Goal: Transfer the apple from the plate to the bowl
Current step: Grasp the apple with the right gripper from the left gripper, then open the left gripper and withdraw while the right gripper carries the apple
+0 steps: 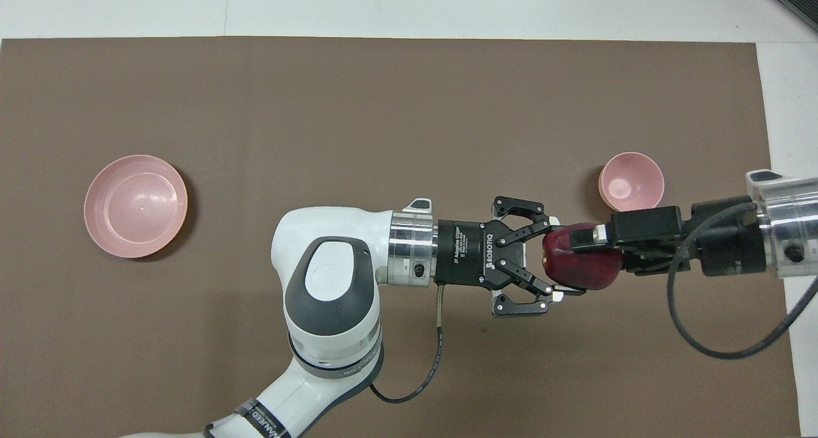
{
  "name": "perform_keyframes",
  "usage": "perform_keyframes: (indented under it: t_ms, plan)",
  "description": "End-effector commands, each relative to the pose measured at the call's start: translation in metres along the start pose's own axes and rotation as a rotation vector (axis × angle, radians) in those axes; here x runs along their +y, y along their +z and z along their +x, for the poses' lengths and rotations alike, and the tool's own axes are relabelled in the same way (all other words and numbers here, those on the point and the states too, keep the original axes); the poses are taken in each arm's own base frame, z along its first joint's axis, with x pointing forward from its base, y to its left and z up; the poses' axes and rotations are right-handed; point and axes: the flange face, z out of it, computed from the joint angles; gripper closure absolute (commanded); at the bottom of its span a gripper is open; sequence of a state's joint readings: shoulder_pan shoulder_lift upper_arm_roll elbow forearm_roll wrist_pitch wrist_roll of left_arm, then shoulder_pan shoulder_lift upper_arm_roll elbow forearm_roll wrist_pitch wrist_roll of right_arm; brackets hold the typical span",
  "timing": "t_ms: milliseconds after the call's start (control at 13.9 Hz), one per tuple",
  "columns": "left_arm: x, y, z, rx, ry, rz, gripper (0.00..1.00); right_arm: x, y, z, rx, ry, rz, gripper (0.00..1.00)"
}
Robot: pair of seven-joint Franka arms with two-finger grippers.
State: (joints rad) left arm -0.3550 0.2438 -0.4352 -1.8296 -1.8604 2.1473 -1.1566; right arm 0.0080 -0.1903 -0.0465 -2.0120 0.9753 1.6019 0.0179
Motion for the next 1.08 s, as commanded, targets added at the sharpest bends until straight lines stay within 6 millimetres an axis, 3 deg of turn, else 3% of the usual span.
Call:
perform_keyframes:
  t_ms: [0,358,430,645,717,789,860,932,1004]
  plan:
    - [-0.0109,0.0044,-0.0060,-0.012,-0.019,-0.016,1.00,-0.0002,0.0022,-0.0111,-0.017,0.006,-0.012,0.00]
    - [-0.0130,0.0072,-0.0063,-0.011,-0.016,-0.012,1.00,0.0021,0.0028,-0.0119,-0.024,0.006,-0.033,0.00]
    - [-0.0136,0.0079,-0.0063,-0.011,-0.017,-0.011,1.00,0.0016,0.0029,-0.0131,-0.029,0.005,-0.033,0.10]
    - [-0.0123,0.0063,-0.0063,-0.009,-0.016,-0.015,1.00,0.0012,0.0041,-0.0151,-0.046,0.018,-0.034,0.91]
    - [-0.0133,0.0070,-0.0070,-0.009,-0.015,-0.013,1.00,0.0015,0.0036,-0.0151,-0.046,0.037,-0.034,1.00]
    - [-0.0131,0.0069,-0.0069,-0.007,-0.014,-0.014,1.00,0.0014,0.0035,-0.0147,-0.046,0.055,-0.035,1.00]
    - [-0.0132,0.0065,-0.0073,-0.002,-0.007,-0.016,0.47,0.0006,0.0036,-0.0147,-0.045,0.058,-0.037,1.00]
    - [-0.0118,0.0063,-0.0084,0.011,0.001,-0.024,0.00,0.0006,0.0036,-0.0147,-0.045,0.058,-0.037,1.00]
    - [-0.0119,0.0070,-0.0102,0.016,0.011,-0.024,0.00,0.0008,0.0036,-0.0147,-0.044,0.056,-0.038,1.00]
